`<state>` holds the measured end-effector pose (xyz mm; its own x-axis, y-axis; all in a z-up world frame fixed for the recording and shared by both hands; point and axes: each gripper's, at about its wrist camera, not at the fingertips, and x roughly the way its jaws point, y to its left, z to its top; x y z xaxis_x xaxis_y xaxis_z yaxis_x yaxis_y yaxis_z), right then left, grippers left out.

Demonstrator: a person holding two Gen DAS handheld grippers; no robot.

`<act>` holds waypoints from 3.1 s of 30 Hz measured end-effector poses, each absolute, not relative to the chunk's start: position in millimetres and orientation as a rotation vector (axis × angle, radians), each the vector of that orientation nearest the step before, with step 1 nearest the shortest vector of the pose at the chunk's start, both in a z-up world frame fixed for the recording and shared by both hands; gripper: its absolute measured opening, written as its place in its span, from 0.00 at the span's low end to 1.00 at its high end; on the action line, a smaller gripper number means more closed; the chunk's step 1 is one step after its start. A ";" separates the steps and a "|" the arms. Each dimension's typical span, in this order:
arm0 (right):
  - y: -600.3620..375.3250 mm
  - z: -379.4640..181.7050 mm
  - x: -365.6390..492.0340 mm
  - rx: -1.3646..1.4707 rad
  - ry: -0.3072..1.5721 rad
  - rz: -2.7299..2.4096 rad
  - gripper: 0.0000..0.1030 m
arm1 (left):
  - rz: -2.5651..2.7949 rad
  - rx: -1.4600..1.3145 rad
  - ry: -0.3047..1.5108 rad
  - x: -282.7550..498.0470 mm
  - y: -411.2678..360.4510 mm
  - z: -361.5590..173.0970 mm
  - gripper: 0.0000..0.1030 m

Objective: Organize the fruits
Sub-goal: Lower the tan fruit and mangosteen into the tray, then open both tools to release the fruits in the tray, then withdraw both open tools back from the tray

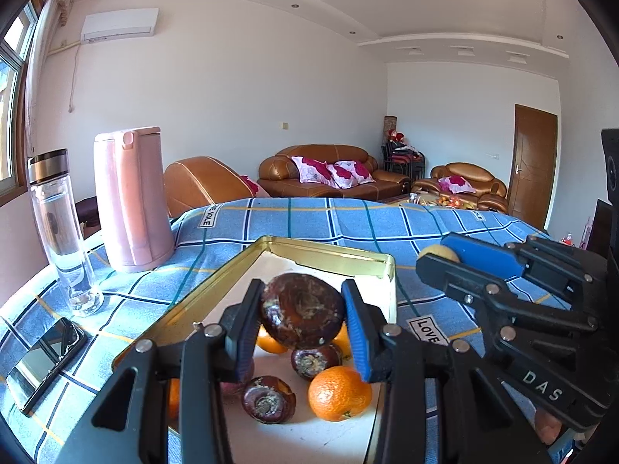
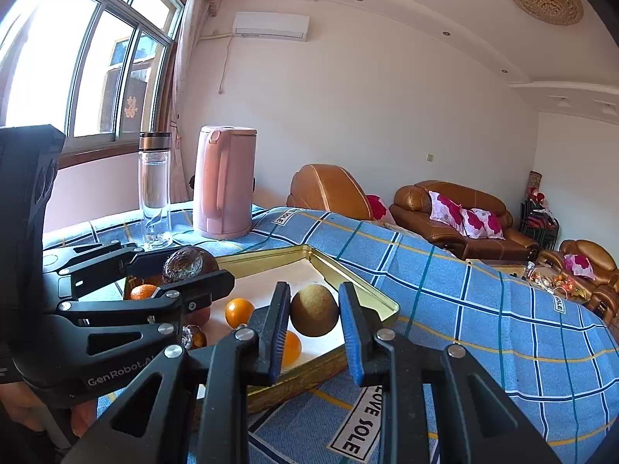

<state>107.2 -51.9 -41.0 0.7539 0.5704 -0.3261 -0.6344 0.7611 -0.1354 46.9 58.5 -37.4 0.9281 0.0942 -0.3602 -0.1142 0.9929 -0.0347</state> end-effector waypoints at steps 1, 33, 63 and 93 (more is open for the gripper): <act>-48.4 -41.2 106.9 -0.248 0.275 0.669 0.27 | 0.110 -0.058 0.368 46.4 61.0 -38.3 0.41; 20.3 -82.0 101.3 -0.331 0.460 0.821 0.27 | 0.210 -0.105 0.495 46.8 115.7 -64.6 0.41; -32.2 -60.0 94.6 -0.229 0.407 0.672 0.54 | 0.231 -0.075 0.386 16.9 100.3 -37.5 0.82; -81.4 -33.3 81.6 -0.160 0.321 0.558 0.70 | 0.230 -0.018 0.329 7.5 74.8 -26.2 0.98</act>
<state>81.6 -81.4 -33.3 0.8003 0.4935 -0.3405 -0.5428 0.8376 -0.0619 7.5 74.8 -26.2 0.9203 0.2212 -0.3228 -0.2272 0.9737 0.0195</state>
